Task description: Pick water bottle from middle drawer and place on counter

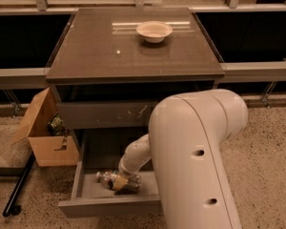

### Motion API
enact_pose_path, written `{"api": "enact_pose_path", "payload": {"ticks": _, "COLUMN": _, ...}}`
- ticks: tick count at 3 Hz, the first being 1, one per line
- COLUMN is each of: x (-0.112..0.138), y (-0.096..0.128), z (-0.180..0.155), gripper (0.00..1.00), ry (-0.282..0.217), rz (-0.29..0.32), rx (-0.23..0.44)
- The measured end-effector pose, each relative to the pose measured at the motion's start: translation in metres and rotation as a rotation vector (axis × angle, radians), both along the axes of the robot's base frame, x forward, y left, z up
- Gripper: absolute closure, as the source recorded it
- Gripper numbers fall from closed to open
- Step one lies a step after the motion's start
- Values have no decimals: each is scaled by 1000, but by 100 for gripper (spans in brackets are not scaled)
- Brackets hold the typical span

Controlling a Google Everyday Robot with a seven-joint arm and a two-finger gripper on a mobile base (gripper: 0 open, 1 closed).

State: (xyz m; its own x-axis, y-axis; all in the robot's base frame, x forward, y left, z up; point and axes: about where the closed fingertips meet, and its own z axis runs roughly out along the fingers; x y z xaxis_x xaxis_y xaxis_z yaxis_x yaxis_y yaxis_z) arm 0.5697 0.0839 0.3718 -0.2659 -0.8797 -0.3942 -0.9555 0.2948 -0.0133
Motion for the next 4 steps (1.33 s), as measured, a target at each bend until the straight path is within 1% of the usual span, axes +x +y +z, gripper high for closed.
{"api": "enact_pose_path", "payload": {"ticks": 1, "x": -3, "y": 3, "z": -9, "gripper": 49, "ry": 5, "rz": 5, "rx": -7}}
{"api": "enact_pose_path", "payload": {"ticks": 2, "x": -5, "y": 0, "z": -8, "gripper": 72, "ry": -3, "rz": 3, "rx": 6}}
{"api": "enact_pose_path", "payload": {"ticks": 3, "x": -8, "y": -7, "z": 19, "gripper": 100, "ry": -35, "rz": -1, "rx": 104}}
{"api": "enact_pose_path", "payload": {"ticks": 4, "x": -6, "y": -3, "z": 56, "gripper": 100, "ry": -26, "rz": 17, "rx": 214}}
